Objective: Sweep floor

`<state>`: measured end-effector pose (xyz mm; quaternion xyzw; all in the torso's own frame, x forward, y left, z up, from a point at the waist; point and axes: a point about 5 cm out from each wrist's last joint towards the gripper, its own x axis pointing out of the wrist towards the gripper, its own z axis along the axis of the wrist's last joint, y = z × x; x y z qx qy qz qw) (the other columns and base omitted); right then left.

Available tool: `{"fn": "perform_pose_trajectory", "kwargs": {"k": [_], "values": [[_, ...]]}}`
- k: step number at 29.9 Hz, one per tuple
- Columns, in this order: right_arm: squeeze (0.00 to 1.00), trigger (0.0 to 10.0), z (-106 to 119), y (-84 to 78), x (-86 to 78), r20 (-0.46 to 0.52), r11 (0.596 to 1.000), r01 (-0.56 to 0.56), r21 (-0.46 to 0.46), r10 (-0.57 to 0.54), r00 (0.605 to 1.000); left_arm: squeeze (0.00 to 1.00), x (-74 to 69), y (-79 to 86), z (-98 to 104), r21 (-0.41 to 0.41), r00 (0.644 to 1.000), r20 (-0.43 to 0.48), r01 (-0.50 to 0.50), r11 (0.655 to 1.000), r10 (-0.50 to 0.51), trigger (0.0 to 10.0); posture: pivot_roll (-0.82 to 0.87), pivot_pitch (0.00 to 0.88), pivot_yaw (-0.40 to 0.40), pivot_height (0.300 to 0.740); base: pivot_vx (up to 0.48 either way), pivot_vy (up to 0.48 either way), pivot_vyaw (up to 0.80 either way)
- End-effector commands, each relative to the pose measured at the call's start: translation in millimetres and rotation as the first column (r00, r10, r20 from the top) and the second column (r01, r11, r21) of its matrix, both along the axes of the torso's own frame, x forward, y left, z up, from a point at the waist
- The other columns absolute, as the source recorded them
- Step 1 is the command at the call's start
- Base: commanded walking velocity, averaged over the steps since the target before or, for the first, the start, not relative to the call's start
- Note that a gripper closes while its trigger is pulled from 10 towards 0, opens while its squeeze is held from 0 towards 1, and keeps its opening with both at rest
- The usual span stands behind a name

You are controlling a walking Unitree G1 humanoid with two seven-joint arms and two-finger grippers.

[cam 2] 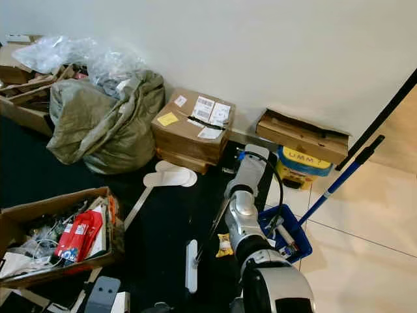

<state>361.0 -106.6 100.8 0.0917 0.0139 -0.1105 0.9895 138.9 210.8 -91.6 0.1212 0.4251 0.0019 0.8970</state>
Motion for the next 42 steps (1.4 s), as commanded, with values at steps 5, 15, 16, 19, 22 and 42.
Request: {"fn": "perform_pose_trajectory", "kwargs": {"k": [5, 15, 16, 19, 22, 42], "values": [[0.0, 10.0, -5, -17.0, -3.2, -0.002, 0.989, 0.079, -0.124, -0.08, 0.997, 0.0, -23.9, -3.8, -9, -0.013, 0.996, -0.08, 0.027, 1.0, -0.028, 10.0, 0.02, 0.303, -0.017, 0.74, 0.0, 0.0, 0.0], [0.0, 10.0, 8, -46.5, 0.8, 0.072, 0.966, 0.199, -0.165, -0.189, 0.979, 0.0, -19.1, -6.8, -8, -0.014, 0.997, -0.065, 0.04, 0.999, -0.041, 10.0, 0.02, 0.288, -0.01, 0.74, 0.0, 0.0, 0.0], [0.0, 10.0, 8, -46.5, 0.8, 0.072, 0.966, 0.199, -0.165, -0.189, 0.979, 0.0, -19.1, -6.8, -8, -0.014, 0.997, -0.065, 0.04, 0.999, -0.041, 10.0, 0.02, 0.288, -0.01, 0.74, 0.0, 0.0, 0.0], [0.0, 10.0, 11, -53.7, 1.1, 0.087, 0.958, 0.217, -0.188, -0.204, 0.975, 0.0, -16.7, -9.0, -8, -0.015, 0.997, -0.063, 0.049, 0.999, -0.05, 10.0, 0.01, 0.274, -0.015, 0.74, 0.0, 0.0, 0.0], [0.0, 10.0, 11, -55.2, 1.1, 0.091, 0.955, 0.221, -0.197, -0.207, 0.974, 0.0, -15.9, -9.5, -7, -0.015, 0.997, -0.061, 0.051, 0.999, -0.052, 10.0, 0.01, 0.274, -0.015, 0.74, 0.0, 0.0, 0.0], [0.0, 10.0, 28, -63.1, 6.4, 0.174, 0.939, 0.184, -0.291, -0.137, 0.975, 0.0, -10.3, -13.4, -7, -0.019, 0.997, -0.061, 0.047, 0.999, -0.048, 10.0, -0.03, 0.226, -0.023, 0.74, 0.0, 0.0, 0.0]]}}
